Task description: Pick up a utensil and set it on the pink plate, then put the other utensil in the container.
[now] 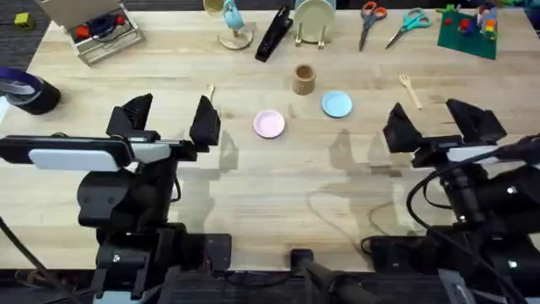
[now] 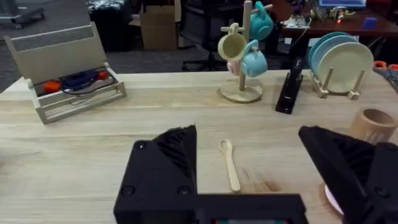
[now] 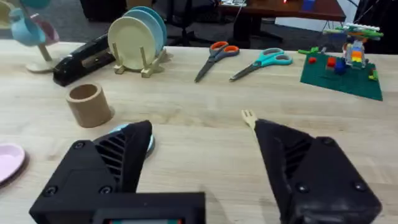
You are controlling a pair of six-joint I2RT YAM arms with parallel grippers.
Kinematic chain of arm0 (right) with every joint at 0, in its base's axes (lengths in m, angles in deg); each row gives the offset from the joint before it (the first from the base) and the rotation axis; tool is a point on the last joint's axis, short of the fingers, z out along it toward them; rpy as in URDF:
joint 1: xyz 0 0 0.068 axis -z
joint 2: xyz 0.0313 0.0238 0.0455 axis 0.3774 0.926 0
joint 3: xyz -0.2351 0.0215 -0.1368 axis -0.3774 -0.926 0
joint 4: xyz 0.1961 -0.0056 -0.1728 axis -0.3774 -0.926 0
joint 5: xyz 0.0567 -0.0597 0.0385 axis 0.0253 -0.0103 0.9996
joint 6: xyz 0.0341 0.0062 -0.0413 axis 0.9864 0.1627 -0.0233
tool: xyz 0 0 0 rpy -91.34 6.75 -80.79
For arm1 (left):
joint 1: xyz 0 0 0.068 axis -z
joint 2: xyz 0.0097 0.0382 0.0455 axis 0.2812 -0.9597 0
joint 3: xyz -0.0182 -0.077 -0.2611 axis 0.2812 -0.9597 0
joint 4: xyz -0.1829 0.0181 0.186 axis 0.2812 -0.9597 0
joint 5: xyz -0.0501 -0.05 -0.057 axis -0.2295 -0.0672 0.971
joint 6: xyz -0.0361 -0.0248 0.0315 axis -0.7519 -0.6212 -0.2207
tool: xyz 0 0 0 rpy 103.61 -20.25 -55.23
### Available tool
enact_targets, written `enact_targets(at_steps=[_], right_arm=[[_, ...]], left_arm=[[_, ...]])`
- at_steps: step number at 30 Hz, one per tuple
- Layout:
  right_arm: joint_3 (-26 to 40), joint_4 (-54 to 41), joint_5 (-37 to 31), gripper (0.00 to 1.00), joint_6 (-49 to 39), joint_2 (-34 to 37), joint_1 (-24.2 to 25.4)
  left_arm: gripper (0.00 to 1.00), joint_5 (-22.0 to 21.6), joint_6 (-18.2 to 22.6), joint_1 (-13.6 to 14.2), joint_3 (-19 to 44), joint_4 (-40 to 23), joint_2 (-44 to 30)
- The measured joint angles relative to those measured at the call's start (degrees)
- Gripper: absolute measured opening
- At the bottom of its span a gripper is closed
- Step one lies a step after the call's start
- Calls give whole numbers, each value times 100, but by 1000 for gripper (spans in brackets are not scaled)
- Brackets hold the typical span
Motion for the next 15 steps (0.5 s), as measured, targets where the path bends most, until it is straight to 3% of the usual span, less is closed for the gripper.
enact_targets(at_steps=[10, 15], right_arm=[[50, -91, -6, 996, -172, 0, 0], [514, -1031, 32, 995, -216, 0, 0]], left_arm=[[994, 2, -1, 0, -1, 4, 0], [995, 2, 0, 0, 62, -147, 0]])
